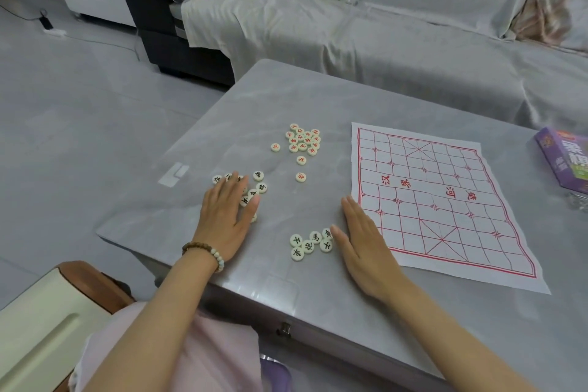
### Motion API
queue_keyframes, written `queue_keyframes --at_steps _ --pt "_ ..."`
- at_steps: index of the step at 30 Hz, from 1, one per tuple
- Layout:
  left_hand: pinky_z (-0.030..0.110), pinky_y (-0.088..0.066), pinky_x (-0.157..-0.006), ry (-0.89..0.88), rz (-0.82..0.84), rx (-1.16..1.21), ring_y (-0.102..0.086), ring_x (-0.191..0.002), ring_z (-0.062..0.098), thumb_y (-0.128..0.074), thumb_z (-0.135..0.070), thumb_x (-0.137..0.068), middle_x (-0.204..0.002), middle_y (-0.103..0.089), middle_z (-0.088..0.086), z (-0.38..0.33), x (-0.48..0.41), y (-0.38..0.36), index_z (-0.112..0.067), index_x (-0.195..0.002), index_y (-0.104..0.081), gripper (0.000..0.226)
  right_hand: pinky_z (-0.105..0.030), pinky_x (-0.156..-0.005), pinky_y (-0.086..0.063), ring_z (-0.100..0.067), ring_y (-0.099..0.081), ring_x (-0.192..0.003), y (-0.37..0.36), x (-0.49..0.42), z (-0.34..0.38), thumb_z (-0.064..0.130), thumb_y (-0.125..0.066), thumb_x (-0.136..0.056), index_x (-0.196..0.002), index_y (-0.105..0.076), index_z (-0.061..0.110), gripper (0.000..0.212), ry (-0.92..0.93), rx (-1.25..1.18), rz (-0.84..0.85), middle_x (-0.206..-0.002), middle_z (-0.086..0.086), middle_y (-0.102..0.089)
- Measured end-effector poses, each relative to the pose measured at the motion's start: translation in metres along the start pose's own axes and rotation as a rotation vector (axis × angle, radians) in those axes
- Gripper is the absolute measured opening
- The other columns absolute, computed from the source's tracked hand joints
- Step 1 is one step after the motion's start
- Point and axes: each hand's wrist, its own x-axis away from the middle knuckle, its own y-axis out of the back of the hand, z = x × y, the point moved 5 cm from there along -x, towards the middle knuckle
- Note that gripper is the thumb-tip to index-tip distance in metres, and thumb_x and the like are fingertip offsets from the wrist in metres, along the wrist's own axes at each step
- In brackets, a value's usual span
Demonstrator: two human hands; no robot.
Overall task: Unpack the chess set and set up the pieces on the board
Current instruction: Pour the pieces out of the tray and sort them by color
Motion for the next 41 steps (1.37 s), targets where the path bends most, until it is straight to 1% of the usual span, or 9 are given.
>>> queue_keyframes --at_steps 5,12,22,26,29,31,35,38,41 --pt "0.039 -0.006 -0.117 0.008 -0.003 -0.084 -0.003 -0.143 0.021 -0.002 -0.065 -0.08 -0.155 -0.014 0.002 0.002 -0.006 0.003 -0.02 -0.146 -0.023 0.083 -0.017 -0.112 0.013 0.002 0.015 -0.139 0.002 0.009 -0.002 0.065 -0.009 -0.089 -0.151 -0.003 0.025 0.073 0.044 0.125 -0.051 -0.157 0.011 0.002" --pt "0.039 -0.003 -0.116 0.124 -0.006 -0.086 -0.003 -0.143 0.024 -0.022 -0.043 -0.098 -0.155 -0.014 0.003 0.02 -0.027 0.012 -0.024 -0.145 -0.025 0.051 -0.041 -0.117 0.011 -0.02 0.017 -0.144 -0.035 -0.008 0.046 0.084 -0.006 -0.07 -0.147 -0.002 0.041 0.089 0.138 0.234 -0.01 -0.158 0.011 0.007" --pt "0.033 -0.007 -0.116 0.075 -0.007 0.011 -0.016 -0.142 0.018 -0.021 -0.03 -0.101 -0.152 -0.026 0.002 0.024 -0.035 0.012 -0.02 -0.142 -0.033 0.044 -0.033 -0.115 0.012 -0.014 0.003 -0.146 -0.063 -0.085 0.088 0.063 0.002 -0.081 -0.15 -0.009 0.025 0.08 0.216 0.156 -0.054 -0.158 0.006 -0.005" --pt "0.029 -0.01 -0.116 0.081 -0.035 0.077 -0.019 -0.141 0.016 -0.022 -0.027 -0.101 -0.149 -0.033 0.001 0.025 -0.034 0.013 -0.016 -0.142 -0.033 0.044 -0.036 -0.117 0.009 -0.013 0.002 -0.146 -0.071 -0.114 0.103 0.048 -0.015 -0.099 -0.15 -0.012 0.019 0.058 0.18 0.158 -0.018 -0.158 0.004 -0.007" --pt "0.027 -0.011 -0.115 0.082 -0.031 0.085 -0.019 -0.141 0.014 -0.023 -0.026 -0.101 -0.149 -0.033 0.0 0.023 -0.034 0.013 -0.017 -0.142 -0.032 0.044 -0.035 -0.118 0.002 -0.014 -0.008 -0.145 -0.063 -0.122 0.108 0.036 -0.022 -0.102 -0.148 -0.022 0.017 0.049 0.184 -0.028 -0.025 -0.156 0.001 -0.018" --pt "0.026 -0.012 -0.113 0.041 -0.019 0.086 -0.02 -0.14 0.014 -0.026 -0.031 -0.1 -0.148 -0.034 -0.001 0.016 -0.034 0.013 -0.017 -0.142 -0.032 0.045 -0.035 -0.117 -0.005 -0.016 -0.016 -0.144 -0.044 -0.121 0.103 0.033 -0.025 -0.102 -0.143 -0.032 0.016 0.046 0.208 -0.153 -0.097 -0.153 -0.001 -0.027" --pt "0.029 -0.015 -0.112 -0.057 0.052 0.035 -0.022 -0.137 0.017 -0.032 -0.064 -0.084 -0.144 -0.037 -0.004 -0.002 -0.033 0.002 -0.021 -0.14 -0.033 0.07 -0.027 -0.114 -0.003 -0.014 -0.015 -0.144 0.007 -0.098 0.057 0.041 -0.024 -0.096 -0.143 -0.035 0.021 0.052 0.214 -0.016 -0.221 -0.153 0.002 -0.026" --pt "0.038 -0.012 -0.115 -0.065 0.091 -0.058 -0.015 -0.14 0.021 -0.029 -0.076 -0.075 -0.148 -0.03 -0.007 -0.007 -0.035 -0.009 -0.025 -0.141 -0.029 0.083 -0.025 -0.114 0.007 -0.006 0.003 -0.145 0.024 -0.07 -0.004 0.055 -0.017 -0.094 -0.147 -0.019 0.031 0.059 0.145 0.144 -0.064 -0.158 0.01 -0.006" --pt "0.037 -0.01 -0.116 -0.092 0.098 -0.085 -0.013 -0.141 0.021 -0.024 -0.08 -0.066 -0.149 -0.028 -0.008 -0.017 -0.036 -0.014 -0.026 -0.141 -0.026 0.092 -0.023 -0.114 0.011 0.004 0.015 -0.14 0.037 -0.042 -0.053 0.067 -0.004 -0.083 -0.147 -0.006 0.036 0.071 0.082 0.185 0.026 -0.156 0.018 0.006"
